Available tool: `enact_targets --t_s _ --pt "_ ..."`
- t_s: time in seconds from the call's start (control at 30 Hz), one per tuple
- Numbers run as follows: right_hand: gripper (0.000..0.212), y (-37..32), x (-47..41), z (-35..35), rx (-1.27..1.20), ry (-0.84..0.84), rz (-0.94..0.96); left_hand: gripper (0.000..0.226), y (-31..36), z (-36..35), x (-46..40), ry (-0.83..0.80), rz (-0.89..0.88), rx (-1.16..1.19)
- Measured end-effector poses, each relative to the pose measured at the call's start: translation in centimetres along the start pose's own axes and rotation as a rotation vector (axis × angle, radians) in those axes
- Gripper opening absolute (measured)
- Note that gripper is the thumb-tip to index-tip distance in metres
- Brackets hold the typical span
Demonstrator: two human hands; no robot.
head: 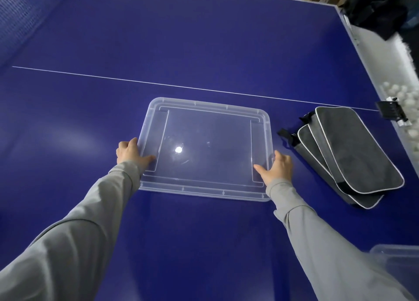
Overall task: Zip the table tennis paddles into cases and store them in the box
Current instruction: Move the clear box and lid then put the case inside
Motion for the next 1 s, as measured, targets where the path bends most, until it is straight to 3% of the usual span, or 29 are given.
enact_targets --t_s 0.1,0.33,0.53,0.67,0.8,1.0 --pt "0.076 0.1 1.5 0.5 -0.002 -0.014 0.019 0.079 -0.5 0.0 1.6 -0.031 0.012 -0.052" --pt "0.073 -0.7 6.2 1.3 0.093 -0.118 0.123 0.068 -1.4 0.0 8.7 -0.071 -0.074 -0.316" --pt "0.066 -3.8 11.9 1.1 0.309 -0.196 0.363 0.073 -1.5 0.8 16.3 -0.081 -0.227 -0.632" --pt "0.068 -6.1 16.9 -0.8 0.479 -0.282 0.501 0.074 -3.6 2.7 21.0 -0.053 -0.204 -0.759" --pt "0.068 -8.4 22.0 -2.7 0.525 -0.31 0.597 0.073 -7.4 5.5 24.9 -0.029 -0.123 -0.771" --pt "0.073 -11.7 27.9 -6.3 0.581 -0.364 0.698 0.074 -15.5 10.6 28.3 0.043 0.01 -0.609"
Point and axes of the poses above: each hand's wrist, its own x-axis away from the middle knuckle, its own z-axis out of the back of the hand, y = z × x, the point moved 8 cm from there along -x, towards the middle knuckle, and after that the axes turned 7 degrees about -y, right-handed, at the moved point
